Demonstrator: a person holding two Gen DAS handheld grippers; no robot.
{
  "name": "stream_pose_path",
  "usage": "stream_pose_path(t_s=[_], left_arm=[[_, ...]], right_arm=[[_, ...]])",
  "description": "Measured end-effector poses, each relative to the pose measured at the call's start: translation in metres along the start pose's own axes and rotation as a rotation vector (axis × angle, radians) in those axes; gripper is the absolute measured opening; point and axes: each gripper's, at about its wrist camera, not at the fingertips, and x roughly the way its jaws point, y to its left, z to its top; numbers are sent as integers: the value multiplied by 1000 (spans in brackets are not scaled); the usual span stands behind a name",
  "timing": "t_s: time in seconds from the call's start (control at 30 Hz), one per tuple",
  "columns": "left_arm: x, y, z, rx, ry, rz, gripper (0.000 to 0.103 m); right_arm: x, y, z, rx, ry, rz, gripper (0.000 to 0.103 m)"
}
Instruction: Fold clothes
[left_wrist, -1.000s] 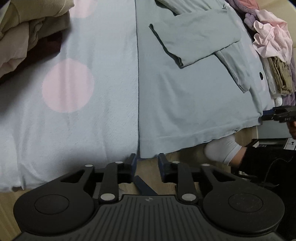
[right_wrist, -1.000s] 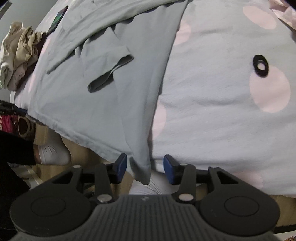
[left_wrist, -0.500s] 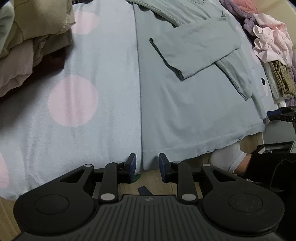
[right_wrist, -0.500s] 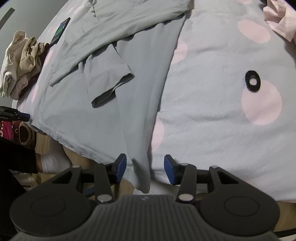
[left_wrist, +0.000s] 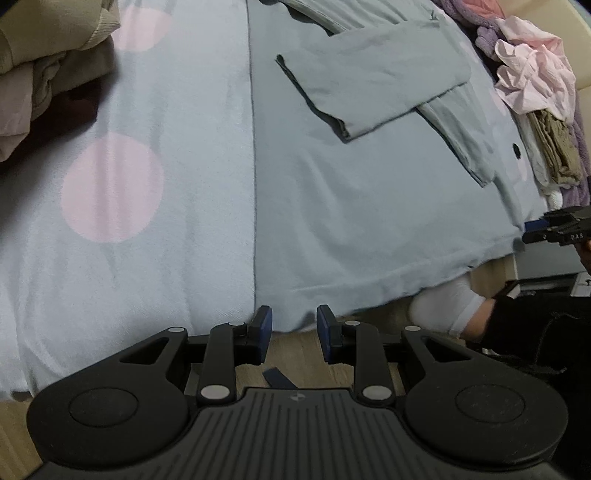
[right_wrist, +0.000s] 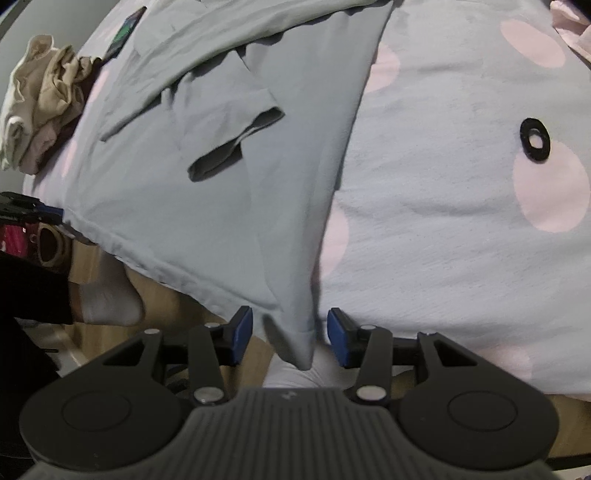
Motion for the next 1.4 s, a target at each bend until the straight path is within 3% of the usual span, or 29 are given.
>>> stream_pose_path(t_s=[0.23, 0.67, 0.87, 0.93, 1.0, 1.4], left_arm=[[5, 3, 0, 3, -10, 6, 23], [10, 3, 2, -3, -2, 20, 23], [9, 5, 5, -7, 13, 18, 23], [8, 7, 6, -19, 17, 13, 14], [7, 9, 6, -31, 20, 8, 6], [-6, 6, 5, 0, 18, -50, 0]], right_arm=[[11, 10, 1, -44, 15, -54, 47], [18, 18, 1, -92, 28, -72, 44], [18, 18, 0, -89, 29, -71, 35], [18, 17, 0, -86, 28, -61, 21], [17, 17, 0, -83, 26, -48, 16], [9, 17, 2, -83, 11, -16, 11]])
